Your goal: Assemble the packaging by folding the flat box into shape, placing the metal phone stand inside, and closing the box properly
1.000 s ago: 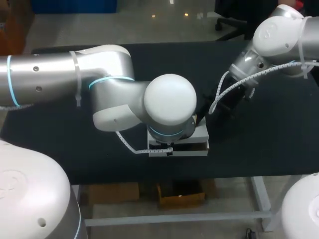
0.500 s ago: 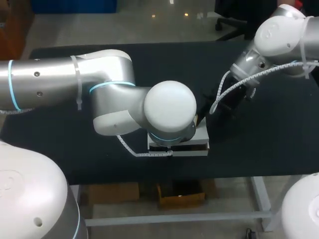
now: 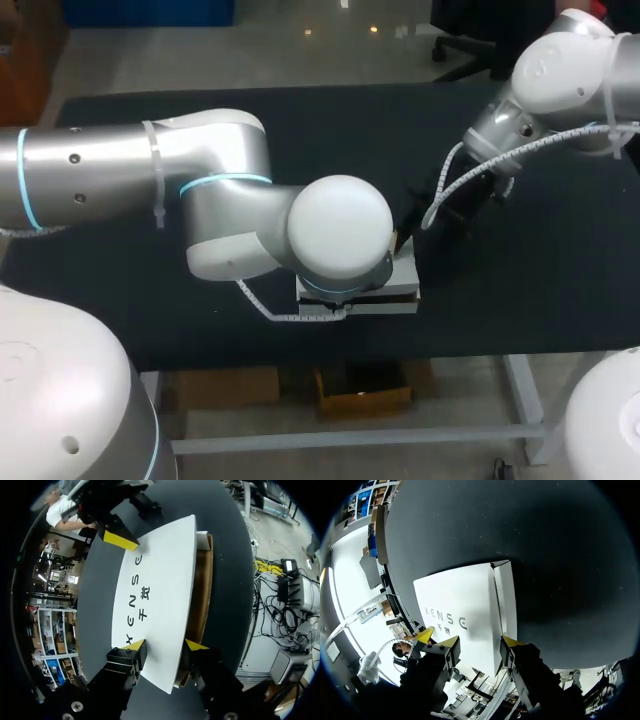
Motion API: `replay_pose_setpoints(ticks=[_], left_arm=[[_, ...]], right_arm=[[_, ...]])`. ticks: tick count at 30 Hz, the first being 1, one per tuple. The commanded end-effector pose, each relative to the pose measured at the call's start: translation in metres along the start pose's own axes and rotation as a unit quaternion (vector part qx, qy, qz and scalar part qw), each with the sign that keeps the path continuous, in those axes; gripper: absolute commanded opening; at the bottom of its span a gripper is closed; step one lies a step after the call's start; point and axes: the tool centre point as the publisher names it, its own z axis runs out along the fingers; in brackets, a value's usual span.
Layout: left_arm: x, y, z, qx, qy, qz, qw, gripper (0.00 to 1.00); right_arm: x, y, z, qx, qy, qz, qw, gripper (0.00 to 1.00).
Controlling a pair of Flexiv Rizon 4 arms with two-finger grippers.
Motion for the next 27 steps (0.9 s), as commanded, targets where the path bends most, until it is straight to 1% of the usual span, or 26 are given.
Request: replay_pose_setpoints(ticks=[1,12,15,16,17,19,20,27], left_arm=[[0.003,-0.002,0.0,-0.003,-0.002,0.0,1.0,0.47],[0.004,-0.003,-0.001,0.002,-0.002,0.002,1.0,0.47],[0.004,-0.003,-0.001,0.002,-0.002,0.002,1.0,0.47],[0.004,-0.003,-0.002,0.002,-0.002,0.002,1.0,0.47],[0.004,-0.003,-0.002,0.001,-0.002,0.002,1.0,0.47],[0.005,-0.004,-0.002,0.001,-0.003,0.002,1.0,0.47],[0.005,-0.004,-0.001,0.001,-0.003,0.002,1.0,0.47],[0.005,-0.005,0.0,0.001,-0.001,0.002,1.0,0.47]], right_arm=[[-0.001,-0.005,-0.003,-0.003,0.002,-0.001,1.0,0.49],[-0.003,-0.021,-0.016,-0.026,0.004,-0.01,1.0,0.48],[-0.005,-0.027,-0.019,-0.033,0.007,-0.012,0.999,0.45],[-0.005,-0.029,-0.019,-0.035,0.007,-0.013,0.999,0.42],[-0.005,-0.031,-0.019,-0.036,0.007,-0.014,0.999,0.31],[-0.006,-0.033,-0.019,-0.038,0.007,-0.015,0.999,0.03],[-0.006,-0.034,-0.018,-0.039,0.006,-0.016,0.999,0.0],[-0.002,-0.043,-0.011,-0.04,0.004,-0.035,0.999,0.0]])
